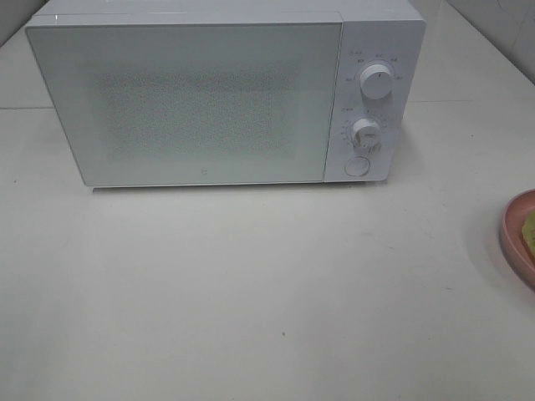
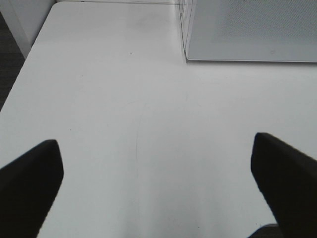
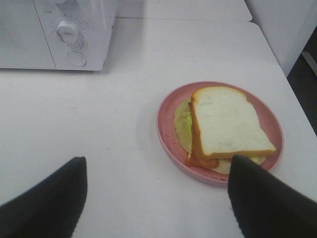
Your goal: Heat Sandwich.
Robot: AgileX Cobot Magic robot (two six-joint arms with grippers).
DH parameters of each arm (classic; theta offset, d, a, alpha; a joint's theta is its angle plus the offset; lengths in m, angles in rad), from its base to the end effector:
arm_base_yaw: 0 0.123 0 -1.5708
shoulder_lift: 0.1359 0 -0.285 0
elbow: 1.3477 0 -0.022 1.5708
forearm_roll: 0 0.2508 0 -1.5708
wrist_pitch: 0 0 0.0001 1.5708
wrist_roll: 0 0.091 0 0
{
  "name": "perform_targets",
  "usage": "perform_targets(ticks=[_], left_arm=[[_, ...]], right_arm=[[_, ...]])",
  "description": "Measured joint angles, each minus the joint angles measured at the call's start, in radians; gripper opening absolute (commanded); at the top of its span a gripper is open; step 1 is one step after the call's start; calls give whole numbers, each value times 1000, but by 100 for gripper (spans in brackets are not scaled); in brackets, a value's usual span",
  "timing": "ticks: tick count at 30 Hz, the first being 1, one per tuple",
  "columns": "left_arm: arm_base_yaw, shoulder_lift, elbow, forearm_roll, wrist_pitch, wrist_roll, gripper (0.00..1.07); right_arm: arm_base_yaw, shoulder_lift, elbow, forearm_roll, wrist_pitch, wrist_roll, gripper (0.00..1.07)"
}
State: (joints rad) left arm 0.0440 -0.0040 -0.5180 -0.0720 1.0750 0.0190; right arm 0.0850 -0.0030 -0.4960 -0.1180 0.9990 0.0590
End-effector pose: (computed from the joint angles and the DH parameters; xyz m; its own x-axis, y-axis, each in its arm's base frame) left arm -0.0080 -0.0061 0.2812 -0.4479 -0.0350 -0.8934 0.0058 0.9991 -0.0420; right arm -0.0019 -0.0092 0.2817 -0.3969 -0.0389 -0.9171 0.0040 0.9990 -0.0441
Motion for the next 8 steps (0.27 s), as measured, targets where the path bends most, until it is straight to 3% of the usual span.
perform_targets(ticks=[8], left_arm=[[0, 0, 0, 0, 0, 0, 98]], right_arm=[[0, 0, 0, 0, 0, 0, 75]])
